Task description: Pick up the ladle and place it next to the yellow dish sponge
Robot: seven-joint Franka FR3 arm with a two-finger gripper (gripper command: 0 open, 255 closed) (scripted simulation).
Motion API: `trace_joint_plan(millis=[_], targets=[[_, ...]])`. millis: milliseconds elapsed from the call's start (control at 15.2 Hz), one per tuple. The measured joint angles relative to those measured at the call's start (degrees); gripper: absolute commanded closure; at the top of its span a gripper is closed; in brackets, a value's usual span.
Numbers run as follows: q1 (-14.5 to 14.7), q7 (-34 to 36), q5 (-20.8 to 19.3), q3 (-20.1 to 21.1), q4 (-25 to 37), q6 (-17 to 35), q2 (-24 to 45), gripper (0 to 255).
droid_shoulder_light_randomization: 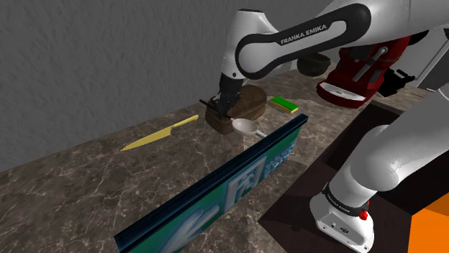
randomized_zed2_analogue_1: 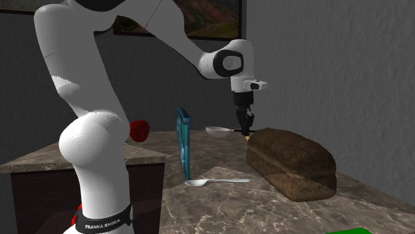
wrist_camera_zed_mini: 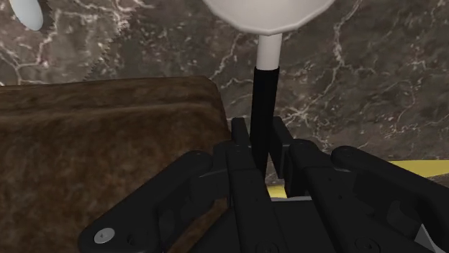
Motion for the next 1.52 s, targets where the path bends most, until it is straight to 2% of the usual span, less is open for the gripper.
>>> trace_joint_plan(millis=[594, 1122, 1188, 1254, 1320, 1518], targets=[[-4.99, -14.57, -0.33, -9.69, -2.82, -1.31, -2.99, 255], [-9.78, -26.07, -1.83, -17.6, -1.4, -2.84, -1.78, 255], [-9.76, -26.13, -1.8, -17.57, -1.35, -2.88, -1.86, 0], [-9.73, -26.1, -1.77, -17.51, -1.32, -2.87, -1.87, 0], [-10.06, -24.3, -3.63, -16.43, -1.83, -3.37, -2.97, 0], [-11.39, -14.22, -13.79, -9.85, -3.85, -7.13, -8.38, 0]])
